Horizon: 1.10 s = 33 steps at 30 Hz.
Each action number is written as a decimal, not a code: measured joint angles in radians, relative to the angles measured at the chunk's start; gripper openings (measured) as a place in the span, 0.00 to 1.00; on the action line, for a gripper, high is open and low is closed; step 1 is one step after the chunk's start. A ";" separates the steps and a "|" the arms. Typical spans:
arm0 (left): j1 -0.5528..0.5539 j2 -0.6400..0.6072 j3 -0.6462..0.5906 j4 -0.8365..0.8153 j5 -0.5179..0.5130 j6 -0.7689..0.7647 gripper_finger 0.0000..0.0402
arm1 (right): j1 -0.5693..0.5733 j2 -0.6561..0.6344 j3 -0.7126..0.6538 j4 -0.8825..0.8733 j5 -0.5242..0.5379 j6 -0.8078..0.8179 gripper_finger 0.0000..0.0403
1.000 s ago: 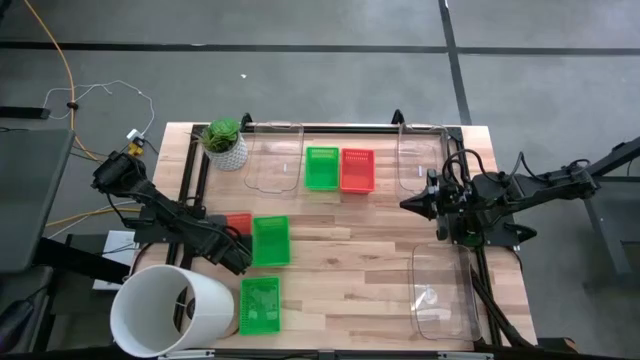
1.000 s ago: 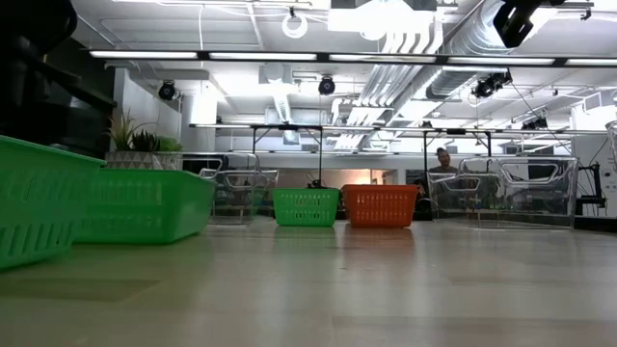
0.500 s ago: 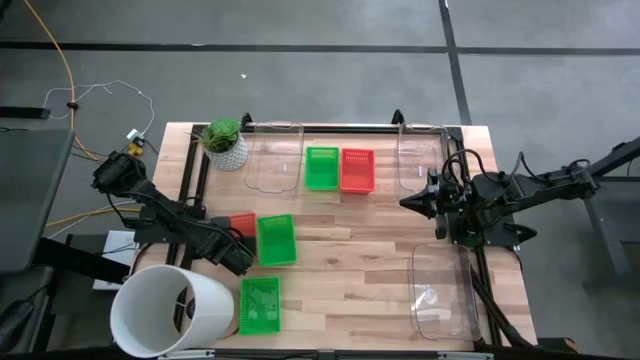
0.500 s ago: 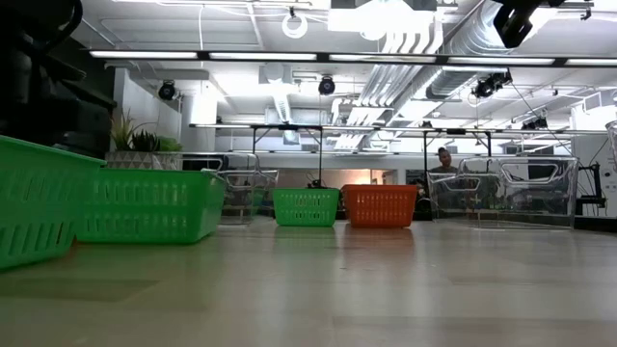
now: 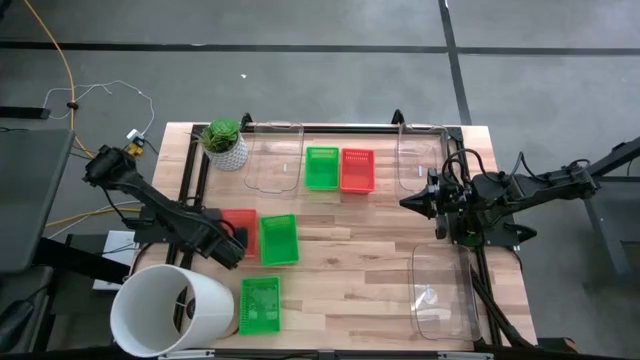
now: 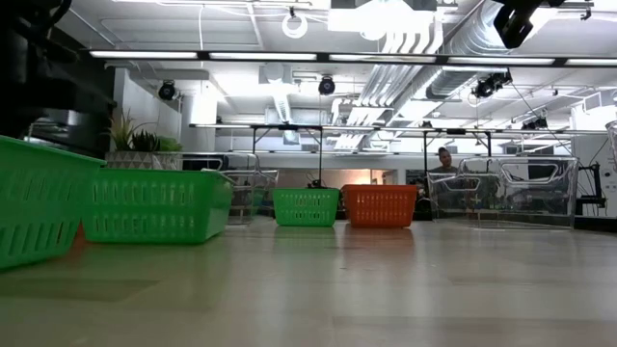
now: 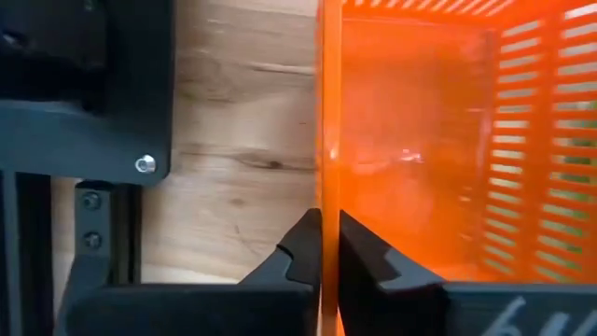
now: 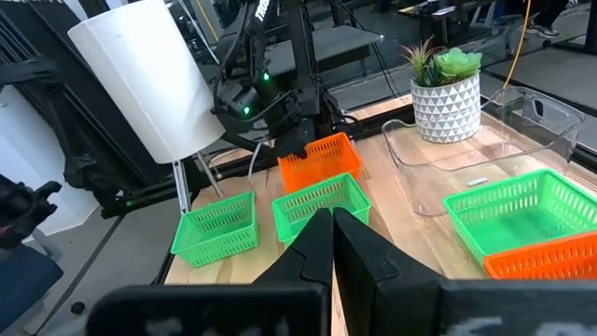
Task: Stack baskets by color
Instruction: Stack the bottom orange bin on the top orange bins
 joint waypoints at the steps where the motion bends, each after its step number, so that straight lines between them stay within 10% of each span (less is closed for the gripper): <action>1: 0.000 -0.021 0.001 -0.011 -0.001 0.001 0.01 | 0.000 0.000 0.000 0.000 0.000 0.000 0.00; 12: 0.000 -0.267 0.218 -0.323 -0.118 0.136 0.00 | 0.000 0.000 0.000 0.001 0.000 0.004 0.00; 18: 0.007 -0.314 0.376 -0.291 -0.406 0.270 0.00 | 0.000 0.000 0.000 0.015 0.000 0.023 0.00; 25: 0.127 -0.313 0.426 0.205 -0.639 0.902 0.00 | 0.000 0.032 0.000 0.188 0.009 0.015 0.00; 33: 0.403 -0.256 0.426 0.741 -0.365 1.626 0.00 | 0.000 0.098 0.000 0.317 0.014 0.003 0.00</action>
